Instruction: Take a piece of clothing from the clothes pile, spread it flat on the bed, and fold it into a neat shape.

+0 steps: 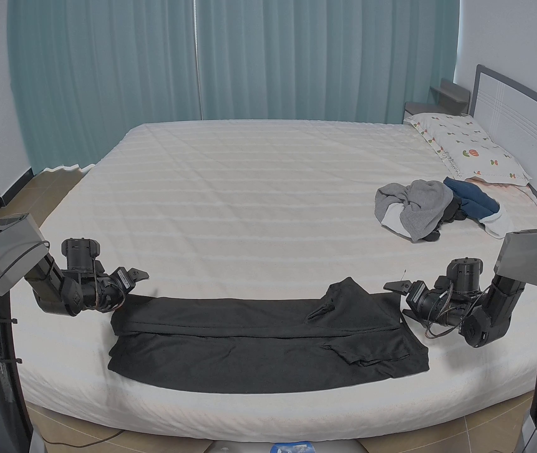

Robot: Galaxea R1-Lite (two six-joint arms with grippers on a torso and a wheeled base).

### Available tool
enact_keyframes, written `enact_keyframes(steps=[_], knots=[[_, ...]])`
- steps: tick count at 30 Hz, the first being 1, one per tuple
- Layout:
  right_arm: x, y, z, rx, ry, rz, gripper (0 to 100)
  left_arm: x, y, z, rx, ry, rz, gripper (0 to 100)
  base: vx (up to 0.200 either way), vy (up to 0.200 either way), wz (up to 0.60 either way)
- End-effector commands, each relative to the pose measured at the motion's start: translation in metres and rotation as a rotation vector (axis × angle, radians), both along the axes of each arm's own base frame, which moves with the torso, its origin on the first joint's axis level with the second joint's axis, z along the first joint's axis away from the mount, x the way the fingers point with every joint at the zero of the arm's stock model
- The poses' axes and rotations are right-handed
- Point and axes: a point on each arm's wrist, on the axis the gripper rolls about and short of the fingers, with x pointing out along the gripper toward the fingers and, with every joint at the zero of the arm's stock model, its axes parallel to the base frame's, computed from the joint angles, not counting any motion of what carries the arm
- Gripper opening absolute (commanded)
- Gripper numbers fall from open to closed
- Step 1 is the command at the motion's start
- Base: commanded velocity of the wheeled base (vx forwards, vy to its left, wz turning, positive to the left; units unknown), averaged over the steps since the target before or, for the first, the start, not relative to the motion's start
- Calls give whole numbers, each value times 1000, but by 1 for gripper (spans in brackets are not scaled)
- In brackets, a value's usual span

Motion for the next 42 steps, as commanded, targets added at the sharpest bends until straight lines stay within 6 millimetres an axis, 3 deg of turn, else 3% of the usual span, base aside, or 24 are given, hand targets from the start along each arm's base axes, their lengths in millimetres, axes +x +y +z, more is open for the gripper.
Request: enact_keyframes(steps=[1,6,7,19,30,31,42], knots=[[-2,0,-8,-2,21,2,100,3,-1,-11,-1,18,-1,100,0,0,0],[-1,3,-9,-17,20,-17,100,4,0,-14,3,24,6,100,0,0,0],[-1,3,-9,-20,21,-22,100,4,0,-14,6,25,12,0,0,0,0],[9,3,-13,-30,0,-42,100,10,2,-8,33,-5,53,0,0,0,0],[21,6,-23,-53,-15,-66,100,8,-2,-18,-5,14,170,0,0,0,0],[21,6,-23,-54,-15,-66,0,8,-2,-18,-3,4,172,0,0,0,0],[38,0,-13,-53,-82,-82,0,4,0,-20,-19,-30,193,0,0,0,0]])
